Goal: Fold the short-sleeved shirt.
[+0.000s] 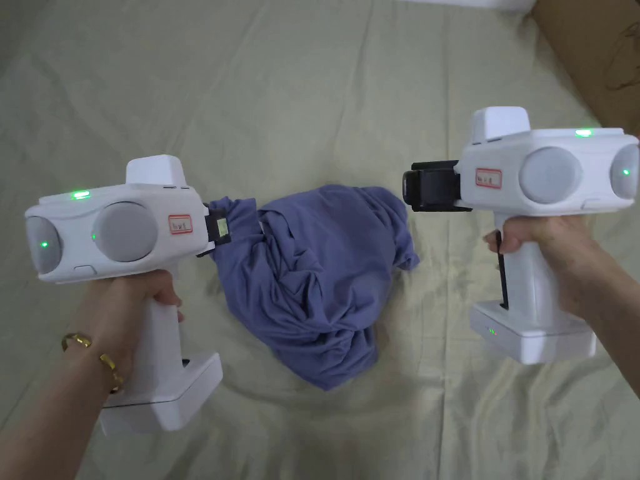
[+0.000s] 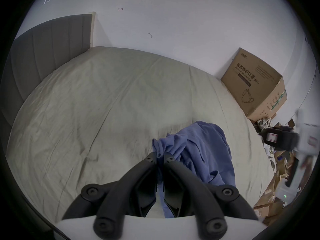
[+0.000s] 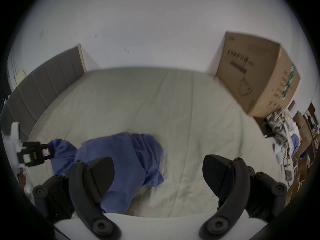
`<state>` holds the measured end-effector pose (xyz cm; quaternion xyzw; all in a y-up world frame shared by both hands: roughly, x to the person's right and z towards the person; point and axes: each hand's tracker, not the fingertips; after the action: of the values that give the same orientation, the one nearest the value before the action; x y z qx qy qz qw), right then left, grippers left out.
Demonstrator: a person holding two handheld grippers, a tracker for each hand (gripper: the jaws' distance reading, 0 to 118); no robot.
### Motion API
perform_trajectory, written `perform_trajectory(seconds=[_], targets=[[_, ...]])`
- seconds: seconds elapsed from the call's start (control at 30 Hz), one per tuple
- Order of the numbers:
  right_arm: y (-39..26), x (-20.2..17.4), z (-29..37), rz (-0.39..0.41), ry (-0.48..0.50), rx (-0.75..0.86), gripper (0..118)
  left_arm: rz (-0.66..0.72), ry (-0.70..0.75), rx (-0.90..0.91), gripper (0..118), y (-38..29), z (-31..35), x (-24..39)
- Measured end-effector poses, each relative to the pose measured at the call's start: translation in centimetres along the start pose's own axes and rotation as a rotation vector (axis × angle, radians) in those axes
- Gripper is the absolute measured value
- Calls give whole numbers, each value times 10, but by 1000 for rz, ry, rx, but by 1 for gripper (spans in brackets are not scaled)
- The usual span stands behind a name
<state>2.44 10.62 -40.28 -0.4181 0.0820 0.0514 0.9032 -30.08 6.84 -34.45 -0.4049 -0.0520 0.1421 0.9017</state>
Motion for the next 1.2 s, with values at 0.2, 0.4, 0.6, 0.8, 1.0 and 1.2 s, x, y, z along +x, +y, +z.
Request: perform_trajectory(seconds=[0.2, 0.4, 0.6, 0.8, 1.0, 1.2], targets=[[11, 1, -100, -26, -124, -199, 105, 15, 1, 5, 2, -9, 4, -16], [11, 2, -155, -142, -135, -240, 96, 7, 5, -22, 2, -13, -9, -27], [9, 5, -168, -256, -64, -235, 14, 28, 29, -67, 2, -19, -23, -37], [20, 15, -111, -218, -15, -165, 4, 93, 64, -18, 2, -16, -10, -37], [28, 47, 22, -211, 57, 34, 4, 169, 49, 62, 2, 7, 35, -42], [35, 82, 169, -209, 0, 253, 4, 211, 57, 263, 2, 47, 118, -52]])
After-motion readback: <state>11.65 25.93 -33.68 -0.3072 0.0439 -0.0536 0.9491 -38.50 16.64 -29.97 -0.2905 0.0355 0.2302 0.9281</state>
